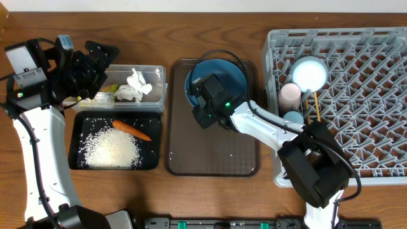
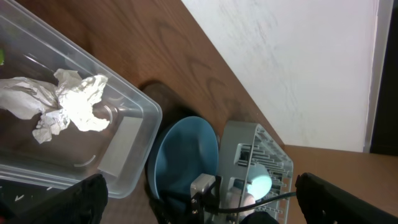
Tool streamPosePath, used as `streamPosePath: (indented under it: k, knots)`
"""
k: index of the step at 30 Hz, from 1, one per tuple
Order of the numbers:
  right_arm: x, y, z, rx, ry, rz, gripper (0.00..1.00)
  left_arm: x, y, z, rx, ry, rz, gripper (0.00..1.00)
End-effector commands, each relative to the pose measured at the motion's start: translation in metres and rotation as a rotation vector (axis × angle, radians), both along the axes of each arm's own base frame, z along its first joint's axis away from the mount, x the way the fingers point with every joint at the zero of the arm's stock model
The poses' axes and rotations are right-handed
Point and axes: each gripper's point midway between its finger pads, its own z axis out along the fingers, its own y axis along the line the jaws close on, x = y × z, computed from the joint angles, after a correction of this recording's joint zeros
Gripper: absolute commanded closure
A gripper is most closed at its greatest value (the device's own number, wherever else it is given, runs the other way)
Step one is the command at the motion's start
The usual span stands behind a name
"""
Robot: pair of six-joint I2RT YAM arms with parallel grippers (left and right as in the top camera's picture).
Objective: Sort waste into correct bins and load items into the dishwasher rack
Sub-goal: 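Grip the blue plate rim with the right gripper, then lift the blue plate and carry it right over the grey rack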
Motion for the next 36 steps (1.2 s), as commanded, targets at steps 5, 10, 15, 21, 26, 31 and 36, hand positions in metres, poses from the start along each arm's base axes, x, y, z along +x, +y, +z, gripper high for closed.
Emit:
streamPosePath:
  k: [5, 10, 15, 21, 26, 31, 36]
  knots:
    - [-0.006, 0.004, -0.003, -0.018, 0.007, 0.019, 0.74, 0.000, 0.001, -0.001, -0.003, 0.006, 0.007, 0.02]
    - [-0.017, 0.009, -0.005, 0.001, 0.050, 0.048, 0.75, 0.000, 0.001, -0.001, -0.003, 0.006, 0.007, 0.02]
    - [-0.023, 0.015, -0.003, 0.035, 0.077, 0.073, 0.99, 0.000, 0.001, -0.001, -0.003, 0.006, 0.007, 0.02]
    - [-0.025, 0.023, 0.018, 0.094, 0.066, 0.097, 0.99, 0.000, 0.001, -0.001, -0.003, 0.006, 0.007, 0.02]
    - [-0.021, 0.026, 0.066, 0.159, -0.014, 0.102, 0.99, 0.000, 0.001, -0.001, -0.003, 0.006, 0.007, 0.01]
    - [-0.022, 0.019, 0.133, 0.250, -0.115, 0.096, 0.99, 0.000, 0.001, -0.001, -0.003, 0.006, 0.007, 0.02]
    - [-0.026, -0.008, 0.197, 0.368, -0.138, -0.022, 0.99, 0.000, 0.001, -0.001, -0.003, 0.006, 0.007, 0.02]
